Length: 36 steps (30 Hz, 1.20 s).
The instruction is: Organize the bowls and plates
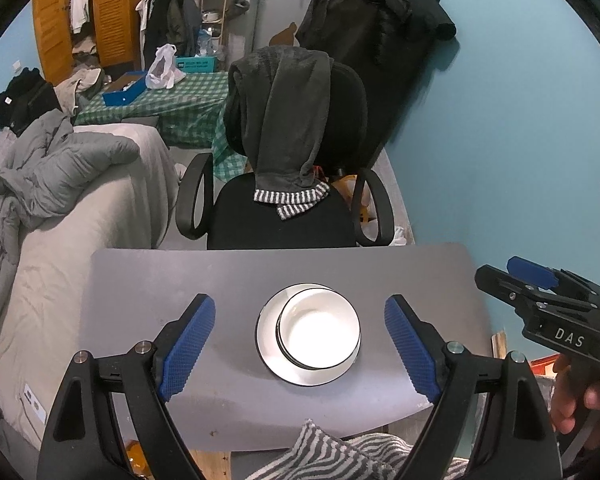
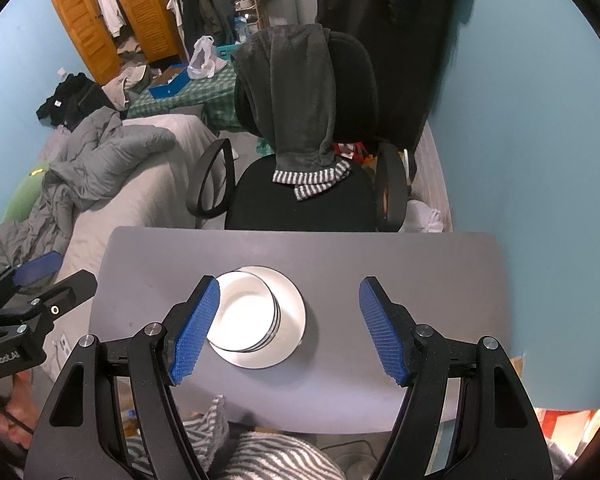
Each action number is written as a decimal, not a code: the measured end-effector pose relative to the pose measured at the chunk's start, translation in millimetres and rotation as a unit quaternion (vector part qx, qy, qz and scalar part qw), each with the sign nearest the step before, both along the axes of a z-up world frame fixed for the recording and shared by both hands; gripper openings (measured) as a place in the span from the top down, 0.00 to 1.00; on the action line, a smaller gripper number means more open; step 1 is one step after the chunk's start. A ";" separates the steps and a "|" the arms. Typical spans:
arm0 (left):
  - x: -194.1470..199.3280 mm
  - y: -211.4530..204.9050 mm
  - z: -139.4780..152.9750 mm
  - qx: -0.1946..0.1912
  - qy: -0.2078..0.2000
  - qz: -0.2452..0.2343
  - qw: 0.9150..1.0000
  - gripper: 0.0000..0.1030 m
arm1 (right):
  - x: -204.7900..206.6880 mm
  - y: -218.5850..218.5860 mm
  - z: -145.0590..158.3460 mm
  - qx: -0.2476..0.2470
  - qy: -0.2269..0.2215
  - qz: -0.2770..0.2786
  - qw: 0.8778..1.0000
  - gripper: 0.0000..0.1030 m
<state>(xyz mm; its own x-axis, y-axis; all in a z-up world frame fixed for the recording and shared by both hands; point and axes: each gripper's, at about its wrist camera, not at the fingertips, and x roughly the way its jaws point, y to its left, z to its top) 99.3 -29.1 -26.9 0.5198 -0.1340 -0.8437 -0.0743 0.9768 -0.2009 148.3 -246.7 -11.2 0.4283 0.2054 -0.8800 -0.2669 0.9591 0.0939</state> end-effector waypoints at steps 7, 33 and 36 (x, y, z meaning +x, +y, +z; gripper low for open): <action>0.2 -3.3 -3.3 -0.004 0.012 0.001 1.000 0.15 | -1.6 -0.8 -1.4 -0.007 0.000 -0.003 1.000 0.31; 0.1 -10.6 -0.5 0.004 0.007 -0.008 1.000 0.15 | -7.9 -4.5 -0.7 -0.009 0.003 -0.002 1.000 0.31; 0.0 -10.3 -0.9 0.002 0.009 -0.007 1.000 0.15 | -7.4 -4.5 0.2 -0.009 0.004 -0.001 1.000 0.31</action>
<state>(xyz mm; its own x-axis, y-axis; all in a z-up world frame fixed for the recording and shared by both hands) 99.3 -39.4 -27.8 0.5022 -0.1377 -0.8537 -0.0645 0.9785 -0.1958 140.9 -251.1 -11.0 0.4207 0.1887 -0.8873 -0.2649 0.9610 0.0788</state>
